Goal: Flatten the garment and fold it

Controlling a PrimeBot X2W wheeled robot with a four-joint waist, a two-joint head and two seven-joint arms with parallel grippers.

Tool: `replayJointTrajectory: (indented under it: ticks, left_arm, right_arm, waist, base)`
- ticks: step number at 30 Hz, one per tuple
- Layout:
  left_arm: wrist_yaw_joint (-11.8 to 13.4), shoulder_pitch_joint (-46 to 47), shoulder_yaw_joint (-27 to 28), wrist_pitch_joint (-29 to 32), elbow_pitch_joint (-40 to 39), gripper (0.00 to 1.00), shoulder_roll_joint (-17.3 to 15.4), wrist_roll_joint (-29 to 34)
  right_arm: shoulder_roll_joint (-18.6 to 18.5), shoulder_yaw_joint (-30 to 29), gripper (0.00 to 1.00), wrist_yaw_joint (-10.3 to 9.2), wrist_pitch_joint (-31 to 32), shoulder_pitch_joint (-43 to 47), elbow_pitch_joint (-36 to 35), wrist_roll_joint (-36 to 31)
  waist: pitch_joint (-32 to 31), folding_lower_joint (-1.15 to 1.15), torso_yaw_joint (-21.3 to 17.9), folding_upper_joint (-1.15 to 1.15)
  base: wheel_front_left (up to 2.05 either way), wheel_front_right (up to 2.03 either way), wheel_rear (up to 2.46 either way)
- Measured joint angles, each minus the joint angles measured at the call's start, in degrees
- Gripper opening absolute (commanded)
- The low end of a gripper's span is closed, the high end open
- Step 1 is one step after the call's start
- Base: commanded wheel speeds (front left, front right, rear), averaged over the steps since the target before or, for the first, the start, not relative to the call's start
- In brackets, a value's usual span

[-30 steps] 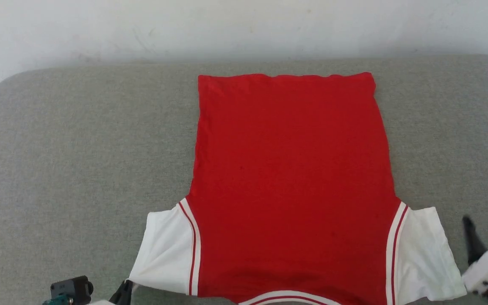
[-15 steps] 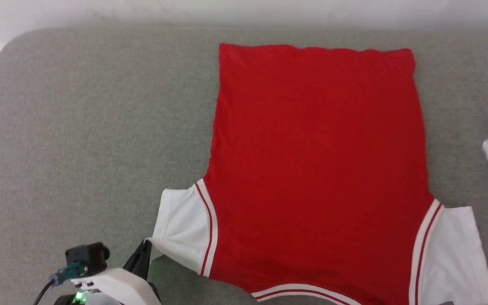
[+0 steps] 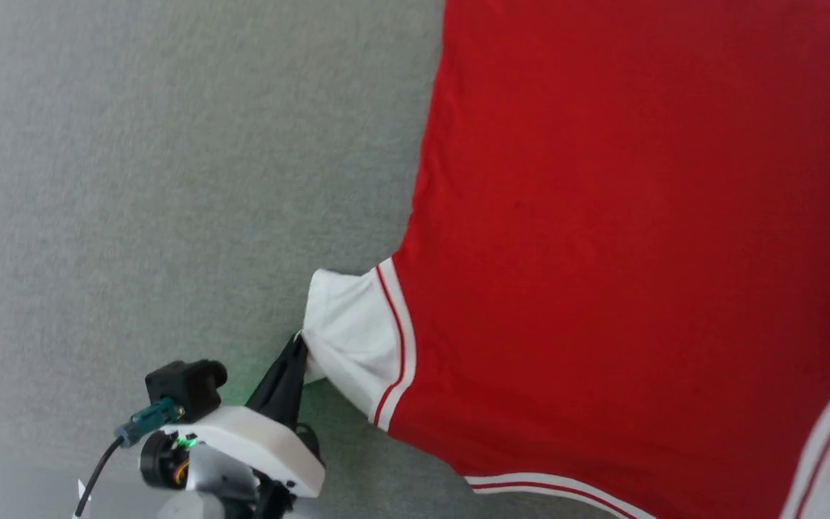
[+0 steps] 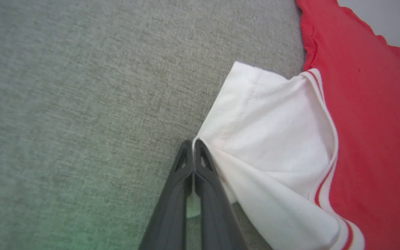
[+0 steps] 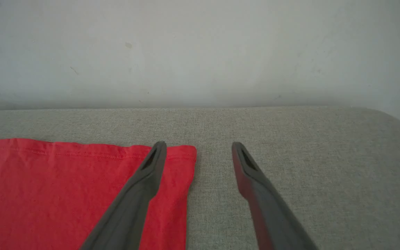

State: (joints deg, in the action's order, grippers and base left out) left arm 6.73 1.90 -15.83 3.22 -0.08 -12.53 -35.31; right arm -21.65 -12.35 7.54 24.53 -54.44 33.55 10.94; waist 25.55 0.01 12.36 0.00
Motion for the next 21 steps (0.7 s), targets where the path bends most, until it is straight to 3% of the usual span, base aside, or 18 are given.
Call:
replayJointTrajectory:
  ticks: [11,12,13,15,16,21]
  left_arm:
    - [-3.04,3.47,-2.01,-4.08,-0.46,0.00,2.82,-0.23]
    - [-3.18,3.63,-2.20,-4.25,-0.59,0.00,3.03,-0.23]
    - [-3.25,3.83,-2.36,-4.35,-0.70,0.00,3.18,-0.24]
    - [-3.54,4.08,-2.61,-4.64,-1.00,0.00,3.37,-0.24]
    - [-3.63,4.16,-2.72,-4.78,-1.10,0.00,3.54,-0.26]
    - [-3.66,4.42,-3.03,-4.82,-1.24,0.00,3.82,-0.27]
  right_arm:
    - [-2.90,-6.89,1.00,0.00,19.47,-6.68,0.18,-7.77]
    - [-2.87,-7.47,0.94,0.00,21.23,-6.80,-0.08,-8.37]
    - [-2.79,-7.98,0.49,0.00,22.75,-6.85,-0.57,-8.92]
    - [-2.80,-8.34,0.25,0.00,25.04,-7.43,-2.38,-9.82]
    - [-2.74,-8.33,0.02,0.00,25.39,-7.54,-3.49,-10.10]
    - [-1.74,-8.00,0.00,0.00,21.94,-5.05,-7.38,-10.47]
  waist:
    - [8.44,-0.01,6.36,0.00]
    - [8.95,-0.01,6.89,0.00]
    - [9.43,-0.01,7.38,0.00]
    - [10.27,-0.01,8.24,0.00]
    - [10.61,-0.01,8.61,0.00]
    - [10.81,0.00,9.38,0.00]
  base:
    - [0.00,0.00,0.00]
    - [0.00,0.00,0.00]
    - [0.00,0.00,0.00]
    - [0.00,0.00,0.00]
    - [0.00,0.00,0.00]
    - [0.00,0.00,0.00]
